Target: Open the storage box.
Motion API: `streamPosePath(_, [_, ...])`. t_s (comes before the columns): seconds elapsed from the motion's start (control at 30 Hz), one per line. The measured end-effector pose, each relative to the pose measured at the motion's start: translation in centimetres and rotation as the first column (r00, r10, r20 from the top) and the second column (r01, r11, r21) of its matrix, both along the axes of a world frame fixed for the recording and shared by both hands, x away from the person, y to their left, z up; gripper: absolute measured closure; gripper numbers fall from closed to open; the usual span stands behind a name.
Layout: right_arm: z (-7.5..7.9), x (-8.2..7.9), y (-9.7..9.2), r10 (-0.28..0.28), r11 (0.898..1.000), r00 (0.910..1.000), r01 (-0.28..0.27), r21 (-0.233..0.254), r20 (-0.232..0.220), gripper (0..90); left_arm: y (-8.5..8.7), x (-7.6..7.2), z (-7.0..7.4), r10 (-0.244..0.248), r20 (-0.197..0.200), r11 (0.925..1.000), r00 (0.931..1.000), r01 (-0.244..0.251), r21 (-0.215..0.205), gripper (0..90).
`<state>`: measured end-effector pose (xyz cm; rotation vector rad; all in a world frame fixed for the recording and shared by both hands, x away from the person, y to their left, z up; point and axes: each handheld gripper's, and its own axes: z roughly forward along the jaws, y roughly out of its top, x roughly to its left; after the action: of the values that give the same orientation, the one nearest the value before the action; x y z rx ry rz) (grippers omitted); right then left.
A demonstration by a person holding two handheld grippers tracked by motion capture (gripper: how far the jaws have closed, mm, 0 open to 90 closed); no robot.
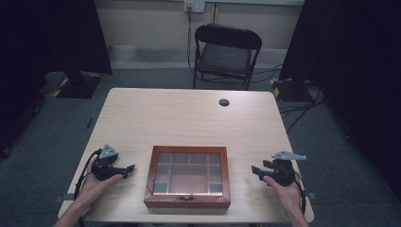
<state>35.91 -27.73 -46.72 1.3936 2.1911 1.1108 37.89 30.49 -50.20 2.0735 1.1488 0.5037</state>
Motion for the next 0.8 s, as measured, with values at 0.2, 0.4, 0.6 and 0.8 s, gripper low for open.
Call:
streamPosePath(0.2, [0.6, -0.2, 0.8, 0.039, 0.999, 0.9992, -0.039, 0.018, 0.002, 45.0, 0.0, 0.0, 0.0, 0.0, 0.0, 1.0, 1.0, 0.0, -0.001, 12.5])
streamPosePath(0.4, [1.5, -0.5, 1.6, 0.08, 0.996, 0.9967, -0.081, 0.041, 0.012, 49.5, 0.0, 0.0, 0.0, 0.0, -0.002, 1.0, 1.0, 0.0, -0.005, 12.4])
streamPosePath(0.6, [2.2, -1.0, 3.1, 0.15, 0.986, 0.9885, -0.151, 0.071, 0.016, 52.6, 0.0, 0.0, 0.0, 0.0, -0.002, 1.0, 1.0, 0.0, -0.005, 12.5])
streamPosePath(0.8, [2.8, -1.5, 4.7, 0.216, 0.972, 0.9758, -0.219, 0.089, 0.032, 56.3, 0.0, 0.0, 0.0, 0.0, -0.003, 1.0, 1.0, 0.0, -0.005, 12.4])
